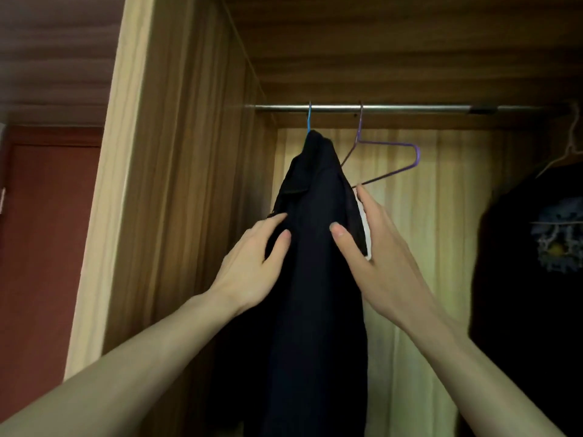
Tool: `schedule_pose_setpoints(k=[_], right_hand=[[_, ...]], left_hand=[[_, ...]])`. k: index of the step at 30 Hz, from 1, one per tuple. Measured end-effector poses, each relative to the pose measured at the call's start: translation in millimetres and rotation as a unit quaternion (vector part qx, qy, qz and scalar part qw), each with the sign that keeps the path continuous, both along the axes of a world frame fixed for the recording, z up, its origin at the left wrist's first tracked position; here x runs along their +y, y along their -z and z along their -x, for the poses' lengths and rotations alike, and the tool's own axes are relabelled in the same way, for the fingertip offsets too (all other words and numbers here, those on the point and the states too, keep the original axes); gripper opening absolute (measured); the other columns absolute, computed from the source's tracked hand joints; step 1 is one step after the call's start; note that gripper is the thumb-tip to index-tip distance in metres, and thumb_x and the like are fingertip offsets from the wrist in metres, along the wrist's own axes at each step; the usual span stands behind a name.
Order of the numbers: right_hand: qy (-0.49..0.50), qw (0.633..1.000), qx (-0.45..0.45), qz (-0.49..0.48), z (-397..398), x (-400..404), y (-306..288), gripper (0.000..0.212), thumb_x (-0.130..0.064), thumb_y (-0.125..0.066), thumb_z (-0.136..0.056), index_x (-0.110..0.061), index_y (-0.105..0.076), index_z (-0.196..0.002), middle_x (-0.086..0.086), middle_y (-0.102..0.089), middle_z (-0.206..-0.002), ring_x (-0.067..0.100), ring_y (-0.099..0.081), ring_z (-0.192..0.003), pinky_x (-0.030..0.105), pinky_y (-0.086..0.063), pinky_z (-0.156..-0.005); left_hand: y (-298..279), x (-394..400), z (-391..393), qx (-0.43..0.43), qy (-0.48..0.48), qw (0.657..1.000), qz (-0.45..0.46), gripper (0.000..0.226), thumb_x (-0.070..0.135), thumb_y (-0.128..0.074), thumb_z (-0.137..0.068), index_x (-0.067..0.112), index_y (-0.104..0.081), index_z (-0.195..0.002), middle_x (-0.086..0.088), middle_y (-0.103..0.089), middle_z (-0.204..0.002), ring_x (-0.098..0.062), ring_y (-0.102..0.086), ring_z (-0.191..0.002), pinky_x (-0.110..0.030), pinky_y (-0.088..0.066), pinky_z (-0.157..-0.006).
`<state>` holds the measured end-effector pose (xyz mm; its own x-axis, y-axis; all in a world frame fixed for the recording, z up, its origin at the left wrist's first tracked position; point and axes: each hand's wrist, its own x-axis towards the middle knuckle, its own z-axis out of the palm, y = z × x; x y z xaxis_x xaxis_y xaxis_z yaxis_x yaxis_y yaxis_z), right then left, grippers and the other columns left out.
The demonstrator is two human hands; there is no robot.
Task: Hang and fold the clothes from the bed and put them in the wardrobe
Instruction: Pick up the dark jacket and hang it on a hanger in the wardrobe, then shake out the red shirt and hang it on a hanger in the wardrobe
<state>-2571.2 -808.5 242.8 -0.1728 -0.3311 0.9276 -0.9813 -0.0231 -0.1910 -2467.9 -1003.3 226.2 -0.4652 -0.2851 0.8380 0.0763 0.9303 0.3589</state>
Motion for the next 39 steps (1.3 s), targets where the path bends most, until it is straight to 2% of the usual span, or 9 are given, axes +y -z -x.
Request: schedule_pose_setpoints(k=[2, 6, 10, 16, 20, 25, 29, 34, 39], right_hand=[[0.017, 0.999, 0.028, 0.011, -5, 15, 31, 0.061, -0.053, -0.049, -0.105, -0.055, -0.015, -0.155, -0.066, -0.014, -0.133, -0.037, -0.017, -0.127, -0.003, -0.021, -0.103], [0.061, 0.997, 0.042, -0.037, -4, 42, 102, 0.065, -0.061, -0.04, -0.105, -0.036, -0.024, -0.163, -0.022, -0.027, -0.166, -0.004, -0.021, -0.153, 0.026, -0.022, -0.124], [0.048, 0.995, 0.061, -0.058, -10, 60, 163, 0.069, -0.059, -0.041, -0.104, -0.023, -0.033, -0.162, -0.008, -0.035, -0.166, 0.01, -0.029, -0.155, 0.039, -0.032, -0.123], [-0.006, 0.997, 0.044, -0.06, -32, 64, 220, 0.07, -0.053, -0.048, -0.103, -0.014, -0.038, -0.159, 0.001, -0.04, -0.164, 0.018, -0.031, -0.155, 0.051, -0.036, -0.12], [-0.044, 0.996, 0.039, -0.063, -57, 61, 238, 0.068, -0.053, -0.047, -0.105, -0.011, -0.041, -0.158, 0.004, -0.041, -0.163, 0.021, -0.032, -0.155, 0.051, -0.032, -0.123], [-0.107, 0.991, 0.031, -0.074, -104, 56, 254, 0.065, -0.05, -0.05, -0.105, -0.011, -0.044, -0.156, 0.006, -0.043, -0.162, 0.022, -0.033, -0.155, 0.051, -0.03, -0.124], [-0.179, 0.98, 0.025, -0.081, -153, 54, 267, 0.065, -0.05, -0.051, -0.105, -0.011, -0.043, -0.157, 0.004, -0.043, -0.163, 0.019, -0.031, -0.155, 0.048, -0.025, -0.127], [-0.26, 0.957, 0.034, -0.121, -227, 56, 291, 0.069, -0.058, -0.047, -0.105, -0.015, -0.041, -0.158, 0.001, -0.039, -0.165, 0.016, -0.028, -0.156, 0.036, -0.014, -0.13], [-0.34, 0.927, 0.04, -0.153, -318, 78, 312, 0.071, -0.057, -0.052, -0.103, -0.014, -0.041, -0.158, 0.0, -0.038, -0.165, 0.015, -0.028, -0.156, 0.035, -0.014, -0.13]], left_hand=[[30, 16, -20, 0.003, -0.038, 0.999, 0.025, 0.051, 0.053, -0.034, -0.109, 0.038, -0.036, -0.158, 0.022, -0.046, -0.154, 0.002, -0.04, -0.143, -0.035, -0.037, -0.119], [88, 51, -60, -0.005, -0.122, 0.991, 0.057, 0.05, 0.048, -0.035, -0.11, 0.031, -0.04, -0.157, 0.017, -0.051, -0.151, 0.002, -0.043, -0.14, -0.027, -0.036, -0.115], [141, 94, -95, -0.023, -0.194, 0.978, 0.073, 0.05, 0.045, -0.037, -0.109, 0.025, -0.045, -0.155, 0.013, -0.052, -0.151, 0.0, -0.042, -0.143, -0.027, -0.032, -0.12], [197, 147, -146, -0.069, -0.315, 0.944, 0.075, 0.052, 0.045, -0.037, -0.108, 0.024, -0.046, -0.155, 0.009, -0.05, -0.155, -0.01, -0.038, -0.15, -0.046, -0.037, -0.12], [220, 171, -177, -0.109, -0.368, 0.921, 0.064, 0.054, 0.046, -0.037, -0.108, 0.022, -0.044, -0.156, 0.005, -0.049, -0.158, -0.016, -0.038, -0.151, -0.053, -0.037, -0.119], [242, 200, -229, -0.103, -0.449, 0.887, 0.014, 0.056, 0.054, -0.033, -0.108, 0.029, -0.042, -0.157, 0.009, -0.045, -0.16, -0.007, -0.032, -0.152, -0.041, -0.03, -0.125], [256, 227, -276, -0.103, -0.488, 0.867, 0.004, 0.058, 0.051, -0.032, -0.108, 0.021, -0.045, -0.156, 0.003, -0.049, -0.159, -0.015, -0.037, -0.152, -0.052, -0.037, -0.12], [273, 267, -351, -0.125, -0.556, 0.821, -0.02, 0.06, 0.054, -0.031, -0.108, 0.02, -0.045, -0.156, 0.0, -0.048, -0.159, -0.019, -0.038, -0.152, -0.057, -0.039, -0.118], [297, 330, -439, -0.131, -0.625, 0.768, -0.047, 0.056, 0.047, -0.037, -0.108, 0.018, -0.047, -0.155, -0.001, -0.049, -0.158, -0.02, -0.039, -0.151, -0.056, -0.041, -0.116]])
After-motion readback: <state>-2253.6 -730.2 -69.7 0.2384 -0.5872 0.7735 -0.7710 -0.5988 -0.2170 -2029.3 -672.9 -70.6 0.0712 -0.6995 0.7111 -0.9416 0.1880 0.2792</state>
